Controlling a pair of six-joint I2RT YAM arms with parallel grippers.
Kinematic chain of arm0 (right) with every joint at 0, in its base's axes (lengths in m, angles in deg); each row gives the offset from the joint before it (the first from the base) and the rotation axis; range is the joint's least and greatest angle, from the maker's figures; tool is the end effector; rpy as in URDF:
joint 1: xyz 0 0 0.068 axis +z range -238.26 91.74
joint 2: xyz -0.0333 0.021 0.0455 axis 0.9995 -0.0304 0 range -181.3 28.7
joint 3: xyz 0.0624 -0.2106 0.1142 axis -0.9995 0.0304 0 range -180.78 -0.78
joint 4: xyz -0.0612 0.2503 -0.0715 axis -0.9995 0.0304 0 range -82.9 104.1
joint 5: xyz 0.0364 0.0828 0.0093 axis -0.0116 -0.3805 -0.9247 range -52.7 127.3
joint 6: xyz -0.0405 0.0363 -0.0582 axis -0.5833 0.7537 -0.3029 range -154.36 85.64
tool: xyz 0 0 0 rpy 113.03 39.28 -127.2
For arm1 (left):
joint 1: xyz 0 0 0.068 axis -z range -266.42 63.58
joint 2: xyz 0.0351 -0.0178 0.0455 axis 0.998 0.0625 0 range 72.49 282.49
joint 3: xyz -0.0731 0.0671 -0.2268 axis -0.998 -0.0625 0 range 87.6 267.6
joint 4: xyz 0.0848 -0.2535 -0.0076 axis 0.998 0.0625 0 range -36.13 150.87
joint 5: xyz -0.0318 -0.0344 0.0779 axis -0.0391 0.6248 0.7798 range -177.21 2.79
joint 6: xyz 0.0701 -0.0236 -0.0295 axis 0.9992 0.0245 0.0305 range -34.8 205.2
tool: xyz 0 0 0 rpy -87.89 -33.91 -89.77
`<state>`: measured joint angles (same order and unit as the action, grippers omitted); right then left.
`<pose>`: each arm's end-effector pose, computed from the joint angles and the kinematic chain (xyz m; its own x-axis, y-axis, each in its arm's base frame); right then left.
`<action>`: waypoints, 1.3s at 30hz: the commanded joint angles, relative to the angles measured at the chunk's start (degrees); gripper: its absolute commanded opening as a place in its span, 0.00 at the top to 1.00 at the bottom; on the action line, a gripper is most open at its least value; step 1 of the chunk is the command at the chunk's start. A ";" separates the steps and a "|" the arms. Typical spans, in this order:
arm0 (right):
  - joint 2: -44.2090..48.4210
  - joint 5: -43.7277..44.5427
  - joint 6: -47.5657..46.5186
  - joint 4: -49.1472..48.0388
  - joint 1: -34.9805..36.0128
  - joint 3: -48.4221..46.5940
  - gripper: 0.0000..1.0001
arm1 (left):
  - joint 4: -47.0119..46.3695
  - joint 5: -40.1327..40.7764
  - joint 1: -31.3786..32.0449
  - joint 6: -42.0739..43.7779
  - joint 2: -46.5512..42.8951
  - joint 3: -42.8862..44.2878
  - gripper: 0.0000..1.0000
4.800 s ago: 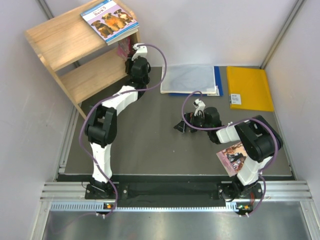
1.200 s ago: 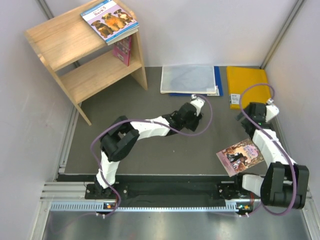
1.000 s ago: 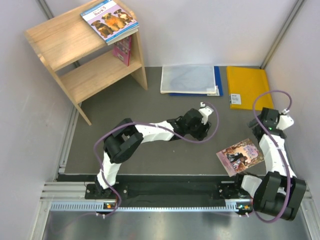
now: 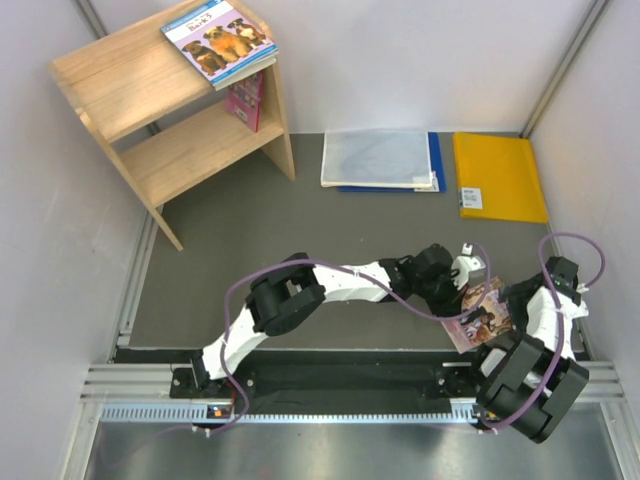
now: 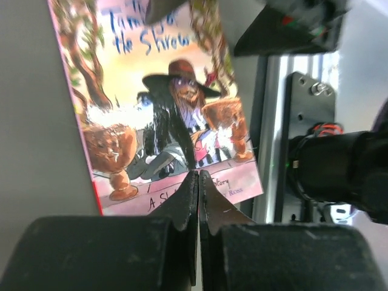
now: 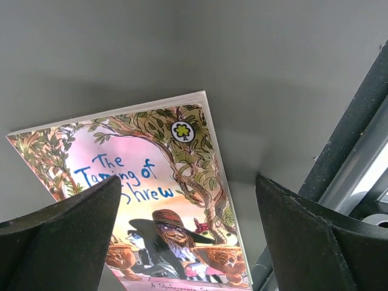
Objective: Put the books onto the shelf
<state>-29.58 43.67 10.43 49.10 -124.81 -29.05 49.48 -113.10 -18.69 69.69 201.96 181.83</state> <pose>0.1454 -0.1172 0.1068 -0.1057 0.9501 -0.2936 0.9779 0.1530 0.1427 0.1723 -0.4995 0.1315 -0.4480 0.4588 -0.7673 0.8871 0.1211 -0.4455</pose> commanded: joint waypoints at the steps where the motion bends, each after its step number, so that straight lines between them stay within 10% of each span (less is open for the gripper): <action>1: -1.22 -1.09 1.26 -3.83 -0.62 0.93 0.09 | 6.48 -1.36 0.30 1.35 3.33 5.78 1.00; 13: -4.65 -8.48 -2.34 -12.72 0.69 1.73 0.20 | 16.51 1.01 0.22 1.01 8.43 13.08 1.00; 22: -11.41 -7.25 -3.58 -16.24 15.09 -3.36 0.19 | 18.18 4.96 -1.63 -3.99 9.48 12.55 1.00; 39: -25.39 -6.63 -6.81 -18.89 35.94 -12.25 0.15 | 8.62 8.04 -14.90 -12.79 -4.47 -13.97 1.00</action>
<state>-53.43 38.77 6.13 26.35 -89.80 -42.58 56.54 -112.01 -30.17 56.71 202.53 178.68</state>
